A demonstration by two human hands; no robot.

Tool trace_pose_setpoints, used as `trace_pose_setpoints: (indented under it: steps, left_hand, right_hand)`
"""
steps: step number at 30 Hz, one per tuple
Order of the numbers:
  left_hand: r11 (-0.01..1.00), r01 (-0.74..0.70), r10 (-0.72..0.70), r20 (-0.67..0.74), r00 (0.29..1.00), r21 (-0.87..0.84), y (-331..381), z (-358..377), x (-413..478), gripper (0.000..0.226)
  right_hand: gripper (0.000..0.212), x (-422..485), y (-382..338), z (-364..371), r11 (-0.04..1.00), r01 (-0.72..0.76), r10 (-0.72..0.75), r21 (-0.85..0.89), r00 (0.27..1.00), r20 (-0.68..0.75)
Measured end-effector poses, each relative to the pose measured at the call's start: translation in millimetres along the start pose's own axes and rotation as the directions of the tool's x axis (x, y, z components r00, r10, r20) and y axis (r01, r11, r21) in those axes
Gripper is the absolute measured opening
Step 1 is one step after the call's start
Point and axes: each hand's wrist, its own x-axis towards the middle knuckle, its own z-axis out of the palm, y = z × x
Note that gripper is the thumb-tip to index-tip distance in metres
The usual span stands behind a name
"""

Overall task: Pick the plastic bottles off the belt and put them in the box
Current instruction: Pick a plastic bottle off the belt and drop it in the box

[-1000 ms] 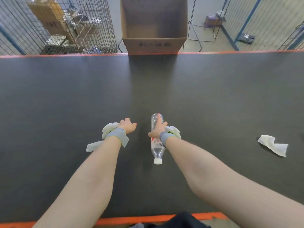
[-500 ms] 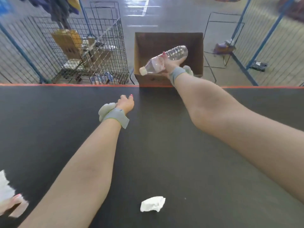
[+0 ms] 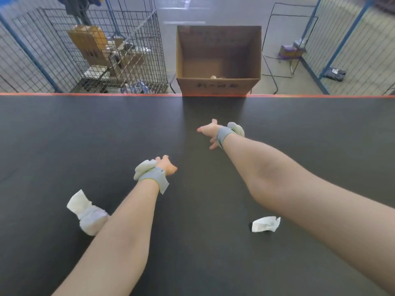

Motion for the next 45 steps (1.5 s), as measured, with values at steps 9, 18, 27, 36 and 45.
trace_pose_setpoints:
  steps: [9, 18, 27, 36, 45]
  left_hand:
    - [0.938, 0.183, -0.197, 0.017, 0.980, 0.294, -91, 117, -85, 0.103]
    - [0.952, -0.303, 0.293, 0.166, 0.942, 0.038, -78, 186, -94, 0.051]
    - [0.970, -0.244, 0.244, -0.008, 0.970, -0.006, -64, 160, -103, 0.066]
    - [0.993, -0.117, 0.116, 0.042, 0.992, 0.022, -100, 167, -101, 0.071]
    - [0.993, -0.064, 0.059, 0.051, 0.997, 0.096, -115, 170, -97, 0.077]
  right_hand:
    - [0.097, -45, 137, 73, 0.891, -0.069, 0.194, -0.448, 0.952, 0.238]
    - [0.097, -62, 191, 85, 0.837, 0.027, 0.162, -0.547, 0.942, 0.295]
    - [0.089, -79, 264, 101, 0.182, 0.291, 0.073, -0.939, 0.949, 0.308]
    - [0.044, -59, 254, 85, 0.413, 0.140, -0.220, -0.900, 0.974, 0.051]
    - [0.083, -78, 255, 107, 0.415, 0.216, -0.014, -0.884, 0.973, 0.231]
